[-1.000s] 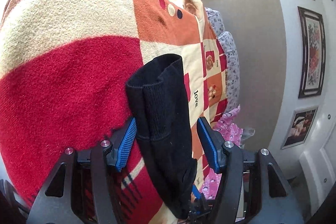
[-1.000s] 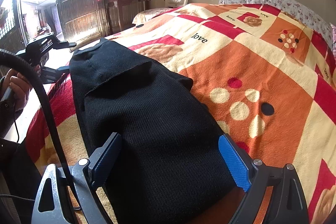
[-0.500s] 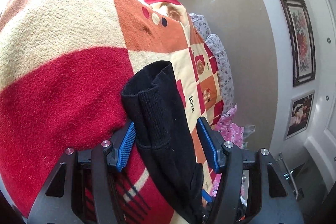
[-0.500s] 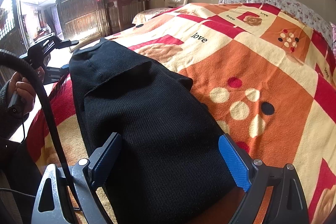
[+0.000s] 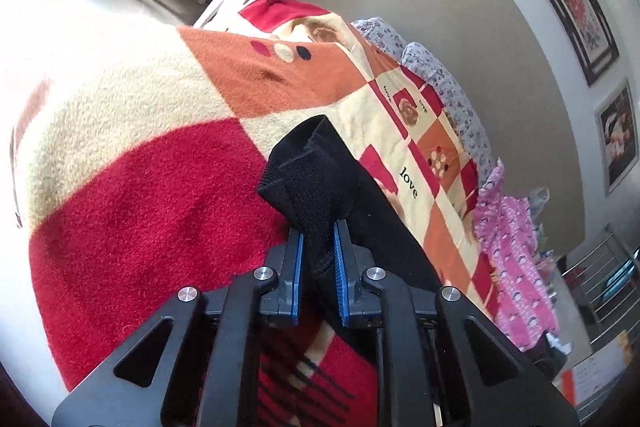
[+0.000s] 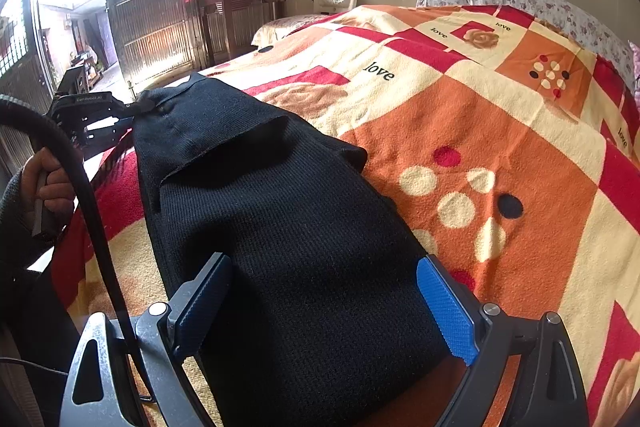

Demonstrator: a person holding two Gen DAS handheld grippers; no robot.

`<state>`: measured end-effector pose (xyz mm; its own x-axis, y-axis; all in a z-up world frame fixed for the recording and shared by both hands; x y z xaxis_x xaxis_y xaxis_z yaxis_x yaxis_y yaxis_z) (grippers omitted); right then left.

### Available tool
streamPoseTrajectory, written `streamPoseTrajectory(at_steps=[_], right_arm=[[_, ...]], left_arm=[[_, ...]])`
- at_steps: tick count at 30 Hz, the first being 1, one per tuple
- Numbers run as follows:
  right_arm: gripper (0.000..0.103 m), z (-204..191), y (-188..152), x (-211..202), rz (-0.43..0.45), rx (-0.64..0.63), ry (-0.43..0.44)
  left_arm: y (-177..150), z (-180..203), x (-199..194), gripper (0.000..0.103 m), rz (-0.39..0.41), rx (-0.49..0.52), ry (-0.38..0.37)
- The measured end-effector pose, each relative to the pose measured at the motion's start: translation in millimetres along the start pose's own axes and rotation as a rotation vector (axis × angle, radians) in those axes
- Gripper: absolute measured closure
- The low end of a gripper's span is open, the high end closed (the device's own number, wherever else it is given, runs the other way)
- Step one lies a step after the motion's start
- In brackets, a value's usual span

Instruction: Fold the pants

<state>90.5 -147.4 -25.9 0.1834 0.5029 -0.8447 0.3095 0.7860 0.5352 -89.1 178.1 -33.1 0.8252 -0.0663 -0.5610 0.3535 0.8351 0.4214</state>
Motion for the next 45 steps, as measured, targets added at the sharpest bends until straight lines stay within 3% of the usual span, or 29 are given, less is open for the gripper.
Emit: streamPoseTrajectory(at_steps=[6, 12, 15, 20, 23, 25, 26, 29, 30, 31, 35, 38, 42, 44, 45], right_arm=[[0.011, 1.6, 0.6, 1.0, -0.003, 0.008, 0.005], [0.009, 2.4, 0.2, 1.5, -0.006, 0.018, 0.008], [0.009, 2.2, 0.4, 1.4, -0.005, 0.016, 0.003], [0.010, 3.6, 0.7, -2.6, 0.017, 0.038, -0.004], [0.014, 9.7, 4.9, -17.5, 0.071, 0.126, -0.003], [0.015, 14.8, 17.4, -38.6, 0.127, 0.224, 0.058], [0.015, 15.7, 26.4, -52.3, 0.173, 0.281, 0.130], [0.015, 11.4, 47.7, -73.8, 0.276, 0.419, 0.461], [0.015, 9.0, 55.3, -72.7, 0.279, 0.476, 0.595], [0.015, 7.1, 60.4, -69.0, 0.265, 0.509, 0.663], [0.015, 0.0, 77.4, -43.2, 0.231, 0.609, 0.866], [0.015, -5.1, 86.2, -19.9, 0.173, 0.646, 0.814], [0.015, -23.0, 96.7, -17.4, 0.163, 0.604, 0.846], [0.015, -27.1, 99.8, -22.0, 0.156, 0.556, 0.817], [0.015, -28.5, 102.0, -19.8, 0.151, 0.552, 0.800]], left_arm=[[-16.1, 60.1, -13.3, 0.091, 0.171, 0.379, 0.249], [-37.1, 94.9, -1.6, 0.091, 0.229, 0.628, 0.368], [-50.3, 115.2, 11.9, 0.091, 0.248, 0.780, 0.467], [-99.8, 156.6, 33.5, 0.091, 0.278, 1.099, 0.544], [-128.0, 168.5, 37.1, 0.091, 0.315, 1.227, 0.563], [-140.6, 176.6, 34.4, 0.091, 0.336, 1.265, 0.567], [-144.7, 178.4, 33.2, 0.091, 0.343, 1.277, 0.566], [-155.3, 182.0, 25.3, 0.091, 0.364, 1.306, 0.538], [-162.7, 186.5, 21.3, 0.091, 0.384, 1.336, 0.523], [-170.2, 189.0, 16.7, 0.091, 0.403, 1.367, 0.513], [-200.5, 194.9, 3.5, 0.091, 0.473, 1.493, 0.500], [-195.3, 183.3, -7.9, 0.091, 0.438, 1.445, 0.502], [-165.7, 160.6, -32.5, 0.091, 0.435, 1.325, 0.540], [-154.1, 152.0, -33.3, 0.080, 0.440, 1.305, 0.570], [-150.7, 148.0, -29.1, 0.060, 0.432, 1.305, 0.586]])
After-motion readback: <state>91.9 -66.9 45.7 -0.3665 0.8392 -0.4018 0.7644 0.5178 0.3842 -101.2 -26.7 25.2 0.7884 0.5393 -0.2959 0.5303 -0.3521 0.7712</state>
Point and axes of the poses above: each gripper's, at about its wrist camera, not at the fingertips, and x roughly the way its jaws point, z to its right, y to its top, the point moved 6 cm from there along x, roughly the way its jaws point, and after that the axes turned 13 degrees about -z, right-handed, at the moved point
